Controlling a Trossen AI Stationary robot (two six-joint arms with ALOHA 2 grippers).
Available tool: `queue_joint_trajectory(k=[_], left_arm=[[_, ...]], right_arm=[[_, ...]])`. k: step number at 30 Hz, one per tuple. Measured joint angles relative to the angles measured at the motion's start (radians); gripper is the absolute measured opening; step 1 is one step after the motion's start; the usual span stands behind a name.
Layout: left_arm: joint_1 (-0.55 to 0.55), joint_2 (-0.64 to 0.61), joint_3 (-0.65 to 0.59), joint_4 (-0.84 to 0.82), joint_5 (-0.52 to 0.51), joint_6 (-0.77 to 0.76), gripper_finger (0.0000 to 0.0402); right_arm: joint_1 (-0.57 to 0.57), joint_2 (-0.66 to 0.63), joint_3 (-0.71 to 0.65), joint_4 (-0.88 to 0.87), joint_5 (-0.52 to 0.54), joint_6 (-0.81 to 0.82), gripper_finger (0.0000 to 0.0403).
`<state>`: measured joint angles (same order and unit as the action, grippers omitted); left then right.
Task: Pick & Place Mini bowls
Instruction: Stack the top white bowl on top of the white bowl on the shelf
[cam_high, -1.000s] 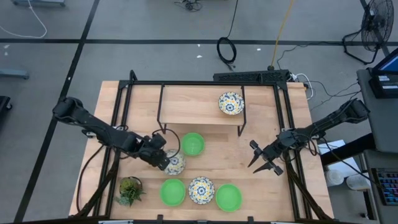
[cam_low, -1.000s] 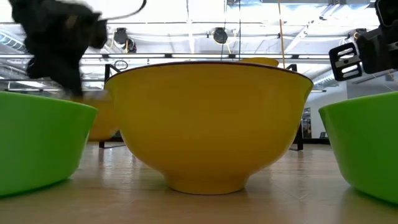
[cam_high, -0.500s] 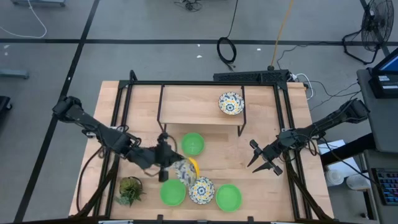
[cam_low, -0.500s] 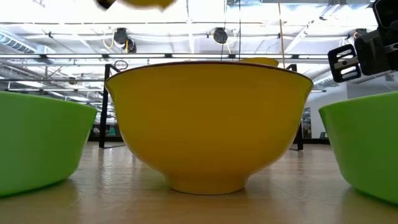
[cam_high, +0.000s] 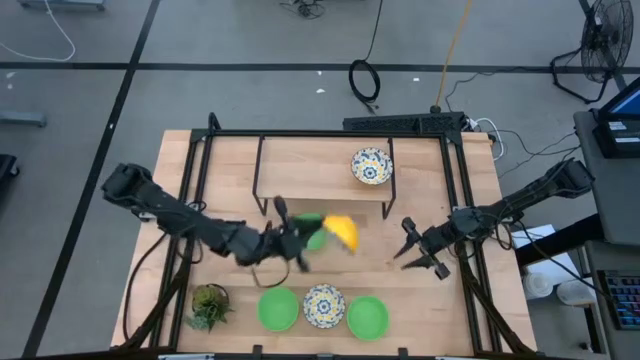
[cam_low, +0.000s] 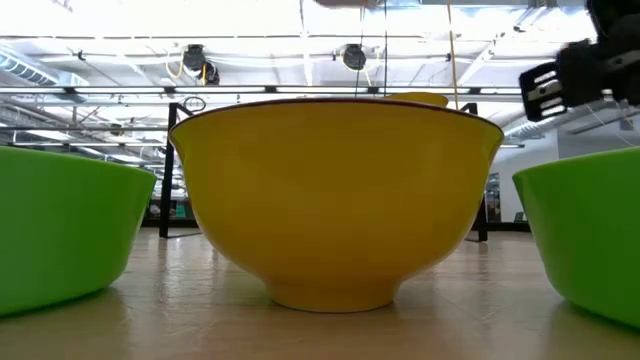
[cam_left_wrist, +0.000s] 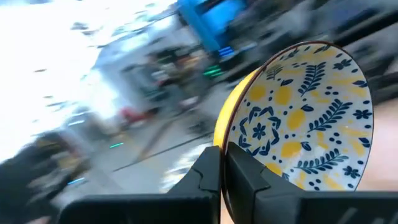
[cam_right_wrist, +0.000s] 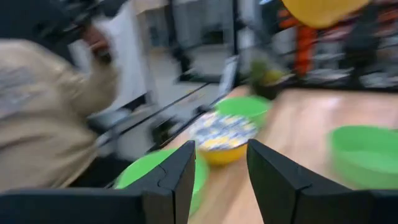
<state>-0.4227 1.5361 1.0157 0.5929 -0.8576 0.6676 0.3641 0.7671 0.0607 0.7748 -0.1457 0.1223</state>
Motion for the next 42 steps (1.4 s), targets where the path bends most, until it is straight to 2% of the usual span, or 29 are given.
queue_joint_trajectory(k=[2,5,8,12,16,19,25,28,31,38,42], left_arm=[[0.031,0.028,0.0,0.093,-0.069,0.086,0.0008],[0.067,0.078,0.0,0.235,-0.114,0.227,0.0008],[0.085,0.123,0.001,0.367,-0.127,0.368,0.0008],[0.079,0.158,0.034,0.477,-0.2,0.528,0.0007],[0.065,0.162,0.07,0.483,-0.229,0.616,0.0007],[0.052,0.162,0.082,0.487,-0.244,0.656,0.0007],[0.029,0.161,0.082,0.516,-0.382,0.727,0.0007],[0.028,0.162,0.082,0.513,-0.401,0.72,0.0007],[0.028,0.162,0.082,0.514,-0.396,0.716,0.0007],[0.028,0.162,0.082,0.512,-0.354,0.684,0.0007],[0.028,0.162,0.082,0.512,-0.308,0.661,0.0007]], right_arm=[[0.0,-0.001,0.013,0.018,0.084,-0.019,0.0132],[0.001,0.009,0.051,-0.023,0.198,-0.082,0.0132],[0.014,0.053,0.126,-0.038,0.382,-0.168,0.0132],[0.029,0.18,0.25,-0.102,0.63,-0.293,0.0137],[0.039,0.322,0.389,-0.093,0.818,-0.415,0.0153],[0.055,0.426,0.489,-0.1,0.914,-0.525,0.0174],[0.1,0.574,0.65,-0.098,1.11,-0.7,0.0245],[0.103,0.608,0.697,-0.078,1.14,-0.686,0.0274],[0.089,0.624,0.718,-0.035,1.138,-0.652,0.0287],[0.03,0.625,0.719,0.086,1.135,-0.618,0.0273],[-0.013,0.625,0.719,0.1,1.065,-0.603,0.0257]])
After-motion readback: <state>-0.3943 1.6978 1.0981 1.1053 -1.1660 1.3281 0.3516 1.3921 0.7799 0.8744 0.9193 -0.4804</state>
